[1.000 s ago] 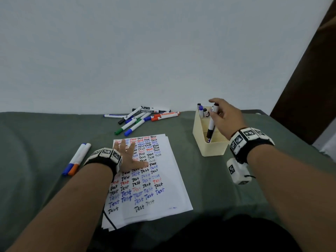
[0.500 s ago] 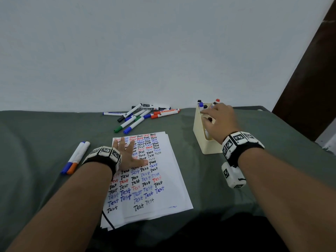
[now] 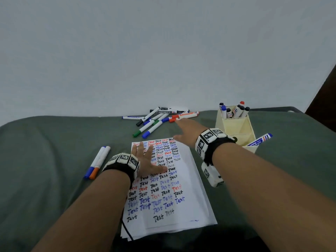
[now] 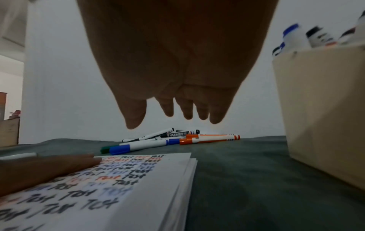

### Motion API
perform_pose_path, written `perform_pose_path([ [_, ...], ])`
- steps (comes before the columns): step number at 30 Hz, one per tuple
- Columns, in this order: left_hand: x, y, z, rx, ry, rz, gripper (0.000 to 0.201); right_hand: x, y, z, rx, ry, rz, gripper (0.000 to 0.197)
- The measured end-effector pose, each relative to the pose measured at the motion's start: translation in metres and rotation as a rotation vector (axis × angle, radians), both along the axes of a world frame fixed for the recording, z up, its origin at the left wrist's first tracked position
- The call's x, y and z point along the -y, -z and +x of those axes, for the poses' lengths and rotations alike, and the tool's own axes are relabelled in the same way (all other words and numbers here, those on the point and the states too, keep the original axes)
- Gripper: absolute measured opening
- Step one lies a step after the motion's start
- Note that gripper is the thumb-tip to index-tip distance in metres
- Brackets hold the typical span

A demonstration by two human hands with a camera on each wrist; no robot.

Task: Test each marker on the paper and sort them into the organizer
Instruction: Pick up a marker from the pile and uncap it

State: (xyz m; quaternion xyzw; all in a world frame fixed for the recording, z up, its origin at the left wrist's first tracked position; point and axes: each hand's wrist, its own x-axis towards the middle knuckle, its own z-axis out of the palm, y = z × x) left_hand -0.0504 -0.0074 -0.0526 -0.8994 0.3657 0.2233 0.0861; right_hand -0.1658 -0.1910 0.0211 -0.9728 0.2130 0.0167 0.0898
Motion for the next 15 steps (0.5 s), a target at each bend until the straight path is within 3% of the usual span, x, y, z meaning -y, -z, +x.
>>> perform_pose_path([
  [9, 0.001, -0.006, 0.000, -0.017, 0.009, 0.056, 0.124, 0.006, 0.051, 0.019, -0.265, 0.057, 0.063, 0.088],
  [15, 0.008, -0.011, 0.014, -0.059, 0.017, 0.209, 0.138, 0.008, 0.072, 0.022, -0.268, 0.082, 0.034, 0.096],
])
